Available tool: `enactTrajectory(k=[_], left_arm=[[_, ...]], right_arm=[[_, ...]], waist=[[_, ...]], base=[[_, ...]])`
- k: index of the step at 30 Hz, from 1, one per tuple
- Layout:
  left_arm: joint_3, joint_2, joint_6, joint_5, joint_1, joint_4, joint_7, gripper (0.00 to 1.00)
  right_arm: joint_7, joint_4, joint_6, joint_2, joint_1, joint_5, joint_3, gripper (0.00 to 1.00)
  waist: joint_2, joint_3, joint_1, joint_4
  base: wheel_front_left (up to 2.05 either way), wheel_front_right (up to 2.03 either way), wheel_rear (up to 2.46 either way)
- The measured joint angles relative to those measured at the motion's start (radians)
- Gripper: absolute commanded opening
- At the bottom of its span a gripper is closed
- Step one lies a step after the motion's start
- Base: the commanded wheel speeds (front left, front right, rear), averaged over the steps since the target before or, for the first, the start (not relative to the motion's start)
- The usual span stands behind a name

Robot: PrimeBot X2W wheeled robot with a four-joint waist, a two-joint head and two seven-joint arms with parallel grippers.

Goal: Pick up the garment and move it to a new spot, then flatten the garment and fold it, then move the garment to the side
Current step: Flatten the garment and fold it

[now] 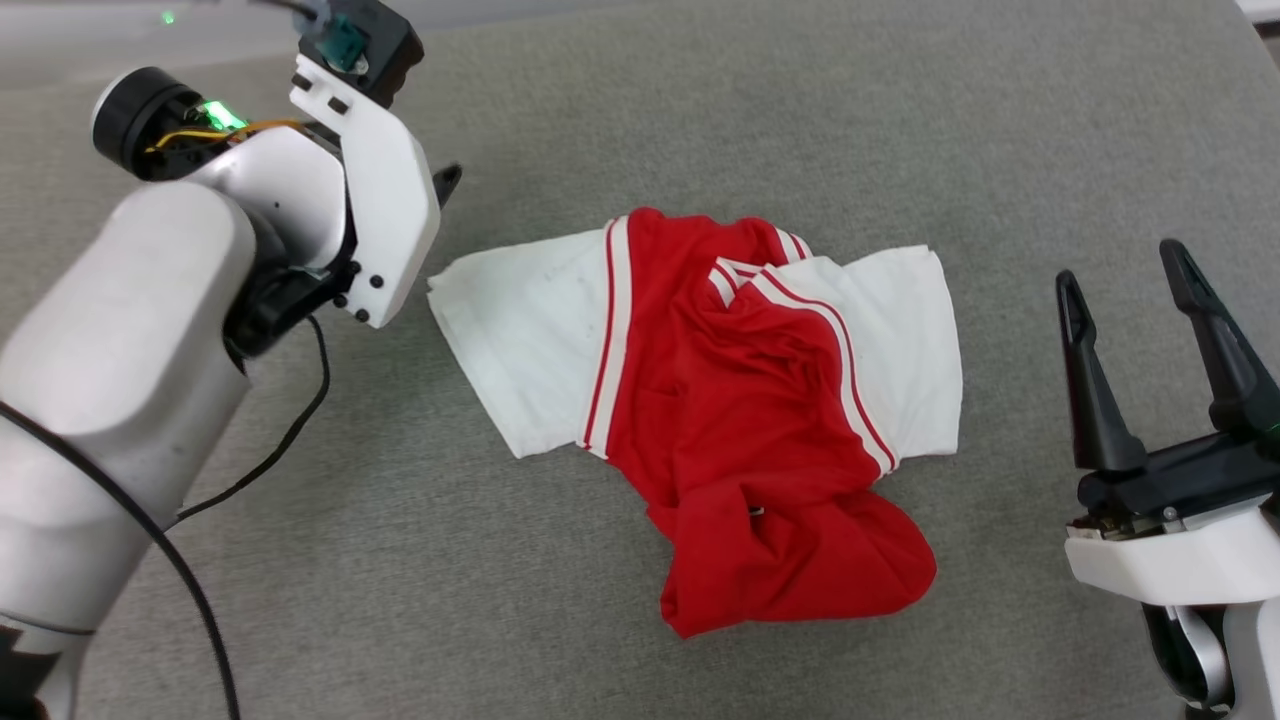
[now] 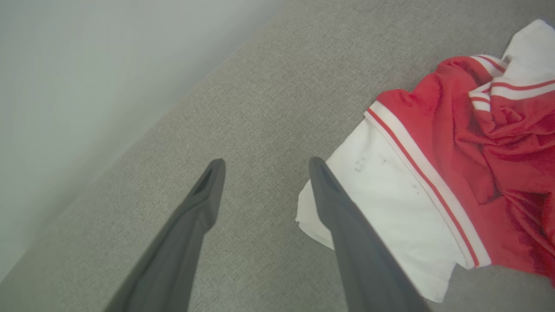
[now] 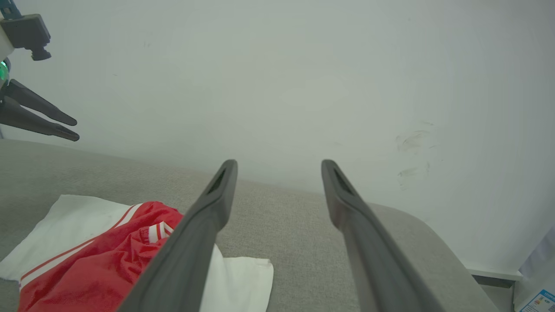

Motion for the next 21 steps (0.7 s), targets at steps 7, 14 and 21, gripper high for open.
enactTrajectory(k=[7, 14, 21], left_arm=[[-0.174, 0.083, 0.0, -0.213, -0.114, 0.002, 0.282, 1.0], [-0.302, 0.114, 0.0, -0.299, -0.166, 0.035, 0.396, 1.0], [-0.421, 0.125, 0.001, -0.328, -0.208, 0.037, 0.402, 0.0]], right_arm=[[0.0, -0.014, 0.0, 0.015, -0.032, -0.016, 0.021, 1.0], [0.0, -0.007, 0.0, 0.022, -0.074, -0.019, 0.044, 1.0], [0.0, 0.019, 0.0, 0.023, -0.093, -0.028, 0.057, 1.0]], waist=[[0.0, 0.07, 0.0, -0.041], [0.0, 0.128, 0.0, -0.08], [0.0, 0.14, 0.0, -0.094]], base=[[0.0, 0.0, 0.0], [0.0, 0.0, 0.0], [0.0, 0.0, 0.0]])
